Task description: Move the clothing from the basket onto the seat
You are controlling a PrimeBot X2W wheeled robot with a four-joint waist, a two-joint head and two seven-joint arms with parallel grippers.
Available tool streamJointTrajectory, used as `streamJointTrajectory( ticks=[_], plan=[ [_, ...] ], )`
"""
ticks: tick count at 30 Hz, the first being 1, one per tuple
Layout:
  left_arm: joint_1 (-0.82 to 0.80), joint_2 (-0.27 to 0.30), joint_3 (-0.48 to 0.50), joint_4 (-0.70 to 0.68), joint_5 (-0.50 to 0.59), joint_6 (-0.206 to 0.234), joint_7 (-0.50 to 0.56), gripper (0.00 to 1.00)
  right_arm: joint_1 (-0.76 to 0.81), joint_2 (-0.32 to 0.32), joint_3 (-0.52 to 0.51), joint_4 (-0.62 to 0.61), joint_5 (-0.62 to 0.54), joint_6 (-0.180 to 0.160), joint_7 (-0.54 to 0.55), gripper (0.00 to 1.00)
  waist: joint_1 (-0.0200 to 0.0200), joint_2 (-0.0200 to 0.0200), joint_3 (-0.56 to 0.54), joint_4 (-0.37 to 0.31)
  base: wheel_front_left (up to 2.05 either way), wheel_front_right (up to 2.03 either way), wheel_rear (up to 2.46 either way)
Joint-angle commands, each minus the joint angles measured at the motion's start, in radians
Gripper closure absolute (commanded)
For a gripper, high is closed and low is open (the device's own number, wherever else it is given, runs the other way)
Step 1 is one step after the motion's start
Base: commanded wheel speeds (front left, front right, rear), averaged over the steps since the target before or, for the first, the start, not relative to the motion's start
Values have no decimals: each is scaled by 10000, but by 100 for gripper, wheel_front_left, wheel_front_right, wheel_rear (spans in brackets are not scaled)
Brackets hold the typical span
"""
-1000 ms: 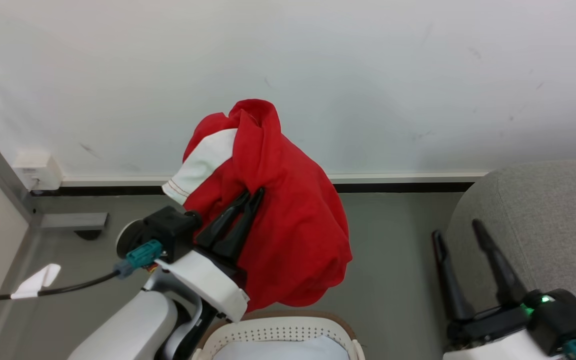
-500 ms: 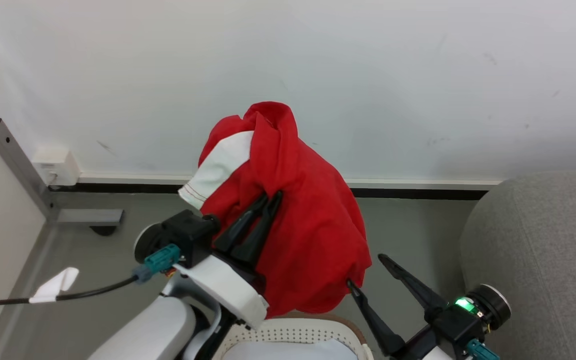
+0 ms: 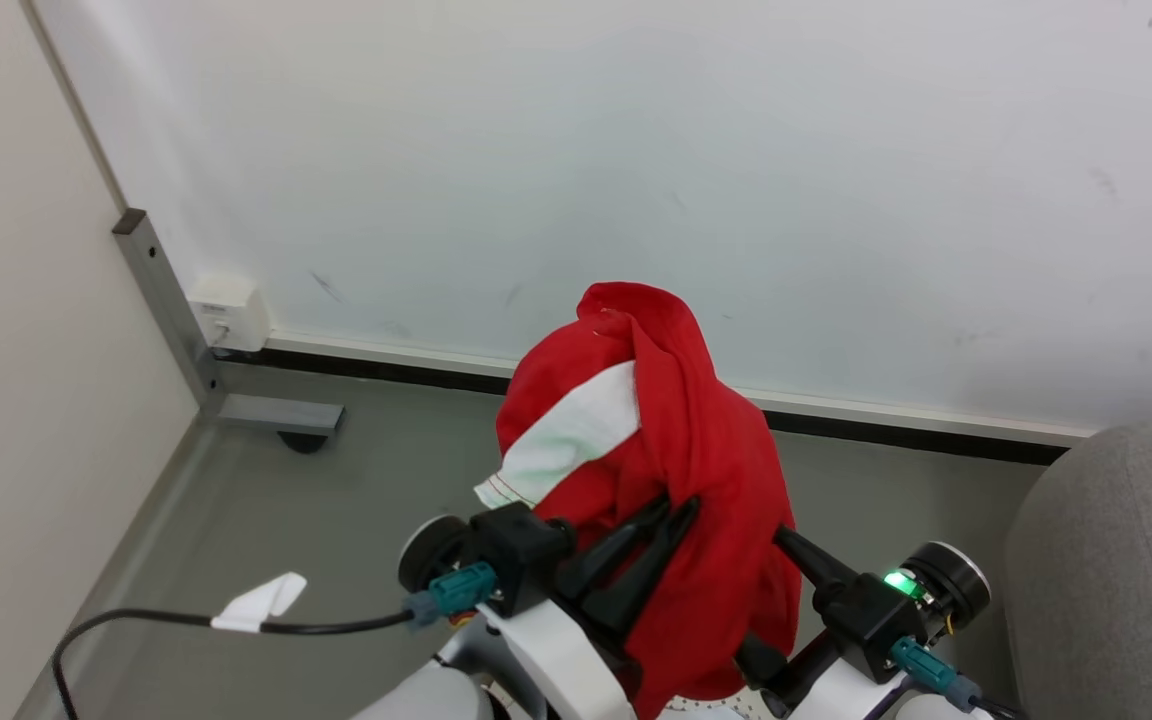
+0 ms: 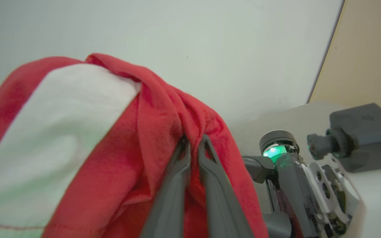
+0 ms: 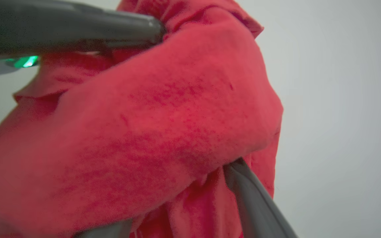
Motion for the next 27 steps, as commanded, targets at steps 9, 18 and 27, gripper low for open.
streamJointTrajectory(
  ticks=[9,18,27],
  plan=[
    [257,-183,-437,172,-14,-217,160,100,-510,185,352,-281,802,-21,-123,0,0,0,-40,476,0,0,0],
    [272,15,-252,311,-167,-83,46,100,-184,-149,630,-1249,1243,-21,-137,100,0,0,100,368,0,0,0],
    [330,160,-51,337,-243,66,-68,100,216,-315,227,-1341,1533,-23,-131,100,0,0,215,134,0,0,0]
  ],
)
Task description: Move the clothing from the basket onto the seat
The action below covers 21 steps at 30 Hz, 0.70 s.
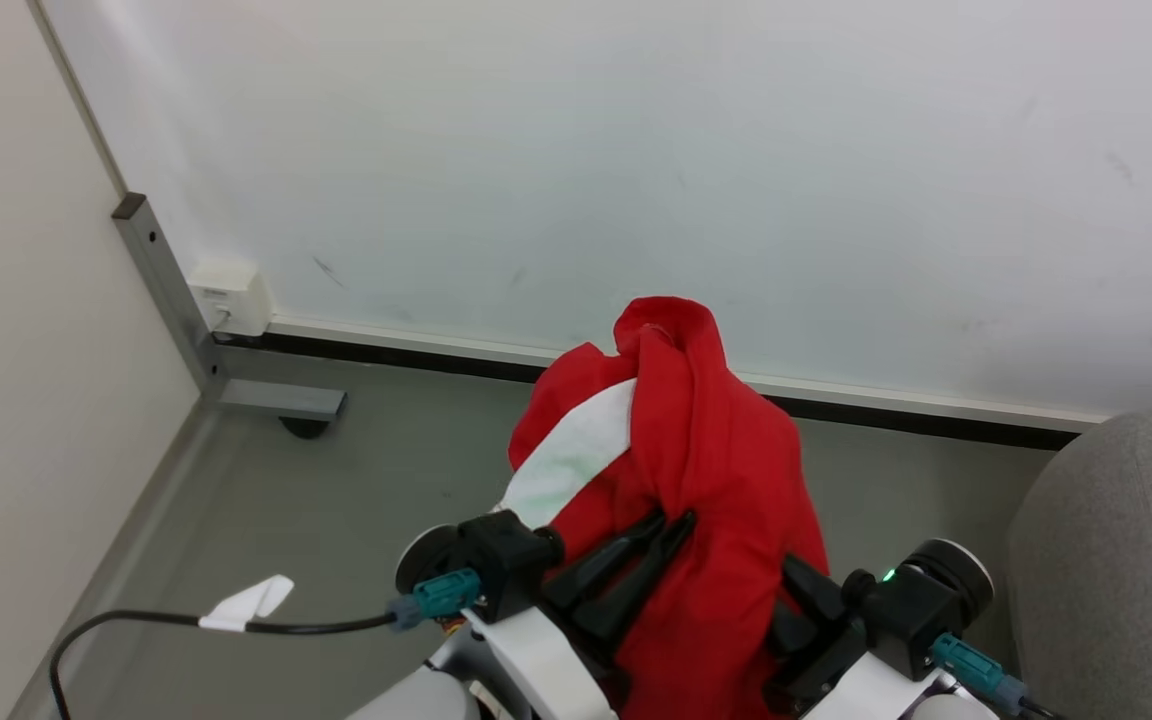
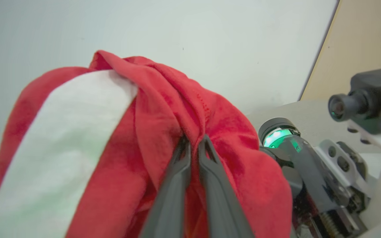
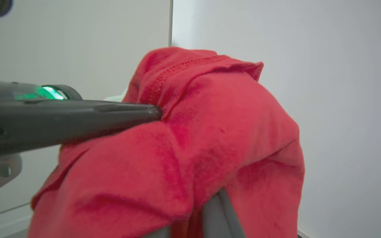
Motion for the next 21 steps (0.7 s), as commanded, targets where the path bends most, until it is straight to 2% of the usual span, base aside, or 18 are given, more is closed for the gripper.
streamJointTrajectory(
  ticks=[1,2,3,15,21],
  plan=[
    [173,98,27,65,-26,85,12,93,91,-7,-178,-95,126,-23,-117,100,0,0,20,-33,0,0,0],
    [185,97,33,64,-39,91,5,54,128,8,-246,-80,161,-21,-116,100,0,0,26,-47,0,0,0],
    [201,93,42,61,-49,109,2,0,157,14,-356,-61,166,-23,-115,100,0,0,30,-59,0,0,0],
    [476,221,293,-446,44,525,-575,0,651,-55,-1342,29,224,-21,-83,100,0,0,28,-190,0,0,0],
    [602,424,345,-775,190,673,-702,0,797,-236,-2045,-321,-23,-21,-83,100,0,0,124,-713,0,0,0]
  ],
)
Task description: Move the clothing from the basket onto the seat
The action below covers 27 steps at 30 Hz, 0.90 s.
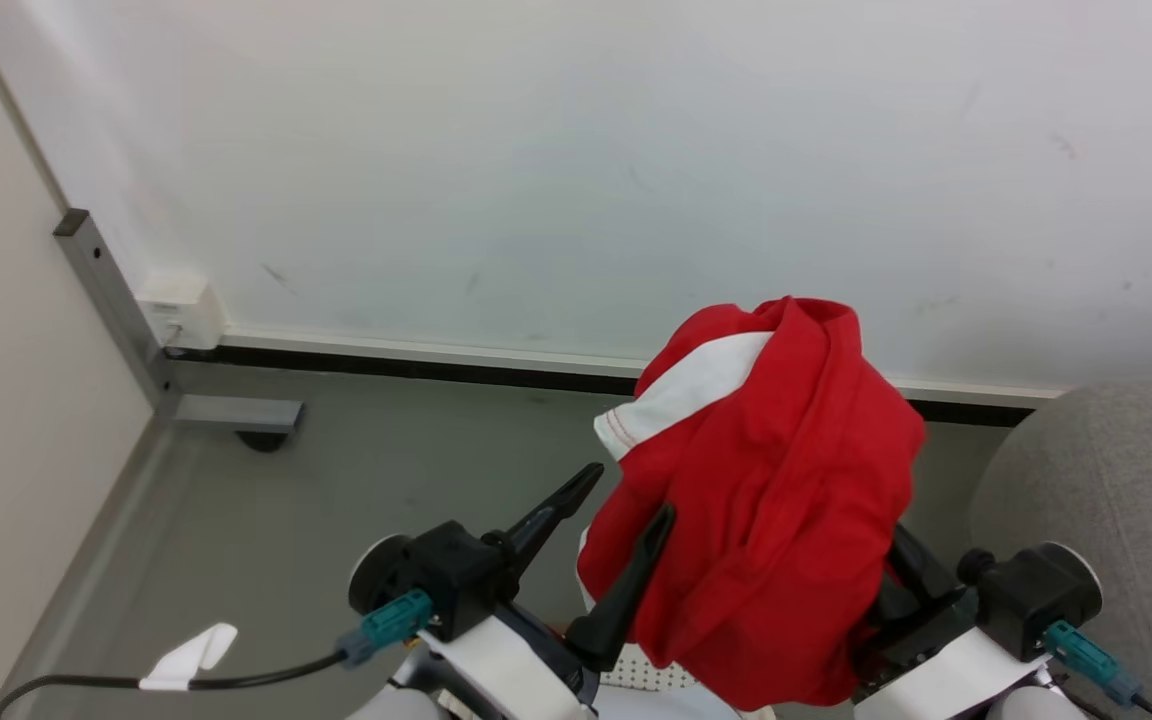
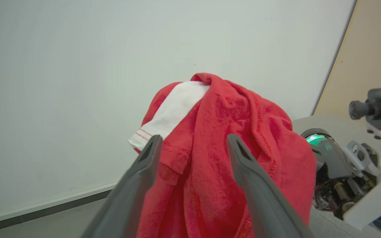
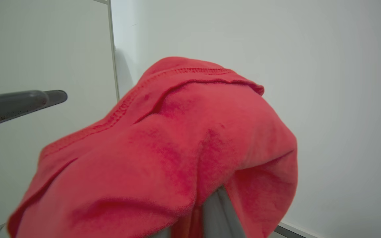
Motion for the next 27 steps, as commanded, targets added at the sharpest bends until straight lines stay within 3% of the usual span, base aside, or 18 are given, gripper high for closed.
streamJointTrajectory(
  ticks=[1,11,20,27],
  plan=[
    [136,76,8,-100,177,50,-79,0,70,-122,-276,-193,-141,-21,-39,100,0,0,86,-369,0,0,0],
    [40,47,-76,-52,320,-55,-310,0,339,-404,-1169,-961,-393,-21,-38,100,0,0,508,-2264,0,0,0],
    [-202,169,-136,104,442,-308,-435,0,613,-257,-1897,-1523,-558,-21,-39,100,0,0,921,-4023,0,0,0],
    [-292,177,-125,208,469,-370,-521,0,838,-158,-2169,-1822,-606,-21,-39,100,0,0,1019,-5000,0,0,0]
  ],
)
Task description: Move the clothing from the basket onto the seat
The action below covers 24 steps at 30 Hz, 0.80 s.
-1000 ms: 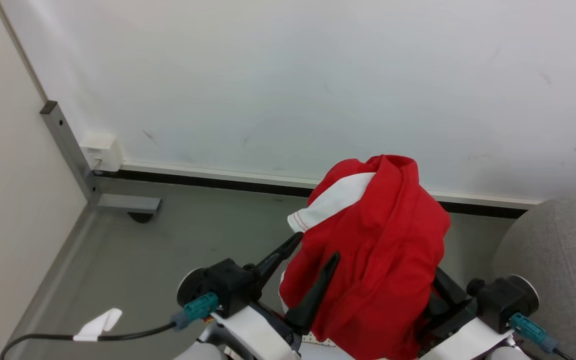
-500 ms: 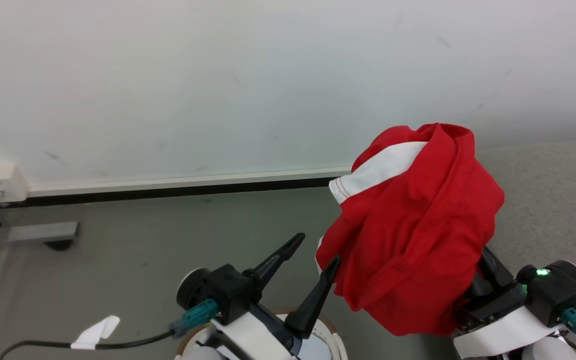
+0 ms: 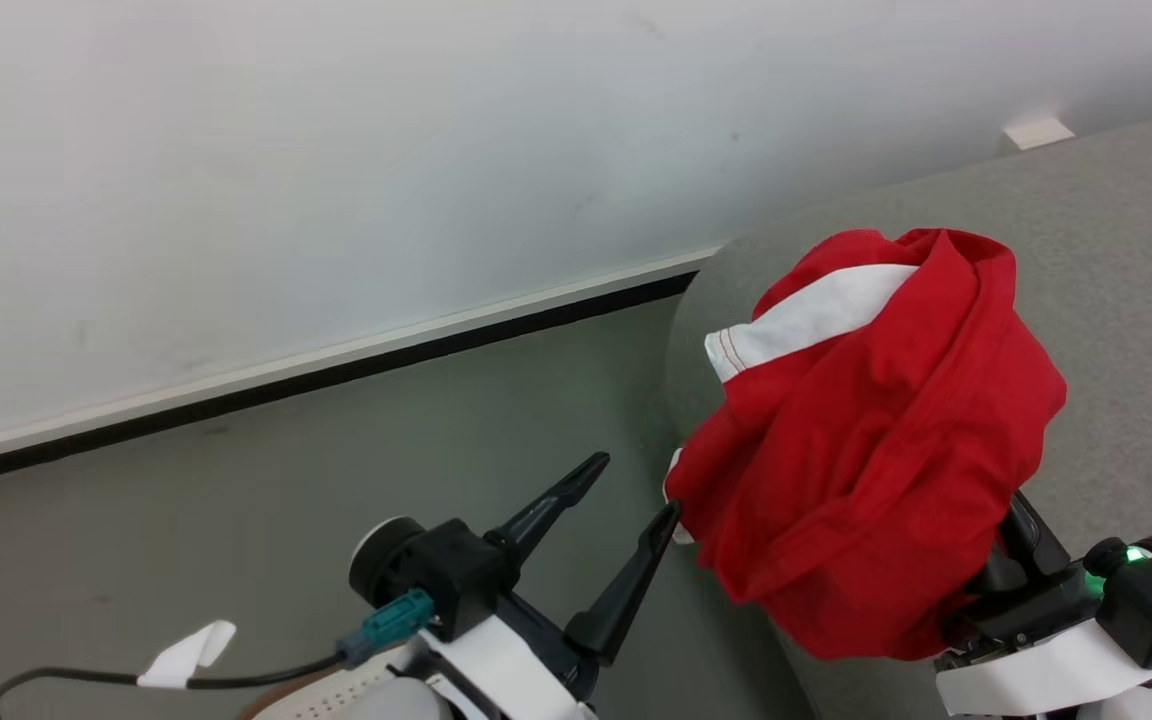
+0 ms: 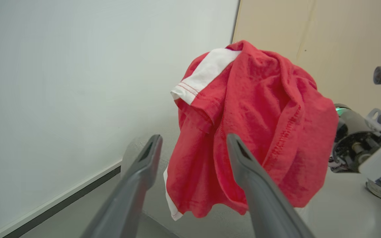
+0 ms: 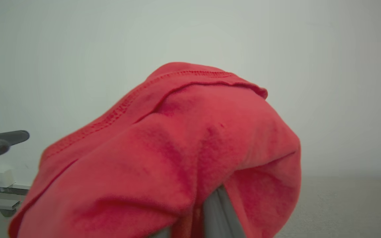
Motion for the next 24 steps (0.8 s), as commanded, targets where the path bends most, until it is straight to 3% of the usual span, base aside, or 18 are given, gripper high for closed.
streamJointTrajectory(
  ticks=[1,9,16,24],
  plan=[
    [-22,60,-8,70,59,-33,-102,0,49,62,-32,-145,-58,-21,-39,100,0,-1,144,-575,0,0,0],
    [-113,-49,-93,242,246,-102,-189,0,107,-97,-178,-185,87,-21,-40,100,0,-1,227,-771,0,0,0],
    [-376,-114,-254,276,428,-266,-97,0,-307,-456,-596,-102,120,-22,-32,100,0,-1,567,-426,0,0,0],
    [-1062,187,-225,-59,626,-374,398,0,-1756,-804,-1901,-187,-66,-22,699,100,0,-1,2035,122,0,0,0]
  ],
)
